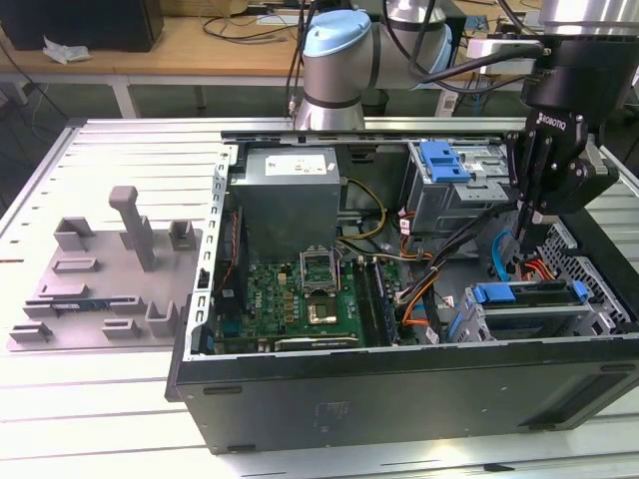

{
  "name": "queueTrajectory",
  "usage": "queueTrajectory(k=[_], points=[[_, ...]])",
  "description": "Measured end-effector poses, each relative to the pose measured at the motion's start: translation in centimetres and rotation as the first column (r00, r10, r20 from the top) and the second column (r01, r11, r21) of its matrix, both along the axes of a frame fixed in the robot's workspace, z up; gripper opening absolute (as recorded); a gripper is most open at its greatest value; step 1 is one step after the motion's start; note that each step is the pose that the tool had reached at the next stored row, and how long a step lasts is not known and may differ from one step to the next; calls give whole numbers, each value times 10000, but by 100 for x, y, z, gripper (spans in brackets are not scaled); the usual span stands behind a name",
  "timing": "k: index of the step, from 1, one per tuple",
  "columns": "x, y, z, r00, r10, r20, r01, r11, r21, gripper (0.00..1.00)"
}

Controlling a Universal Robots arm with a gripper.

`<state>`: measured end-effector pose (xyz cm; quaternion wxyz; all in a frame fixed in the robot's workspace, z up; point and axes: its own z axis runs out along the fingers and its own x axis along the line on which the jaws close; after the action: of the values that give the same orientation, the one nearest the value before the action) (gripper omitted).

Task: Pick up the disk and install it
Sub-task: 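Insert the second disk wire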

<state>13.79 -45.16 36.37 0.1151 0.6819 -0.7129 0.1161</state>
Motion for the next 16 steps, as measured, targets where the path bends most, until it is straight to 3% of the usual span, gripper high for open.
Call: queueTrajectory(k=[2,3,8,10,12,14,15,16], points=[[0,-14,0,10000,0,0,0,10000,48,16],[0,-48,0,10000,0,0,0,9998,188,16],[2,-173,0,10000,0,0,0,9984,560,16],[9,-249,0,10000,0,1,0,9963,862,16],[24,-327,0,10000,1,0,-1,9920,1259,16],[33,-369,0,10000,1,0,-1,9893,1459,16],[42,-405,1,10000,0,0,0,9869,1612,16],[55,-456,0,10000,0,0,0,9832,1825,16]])
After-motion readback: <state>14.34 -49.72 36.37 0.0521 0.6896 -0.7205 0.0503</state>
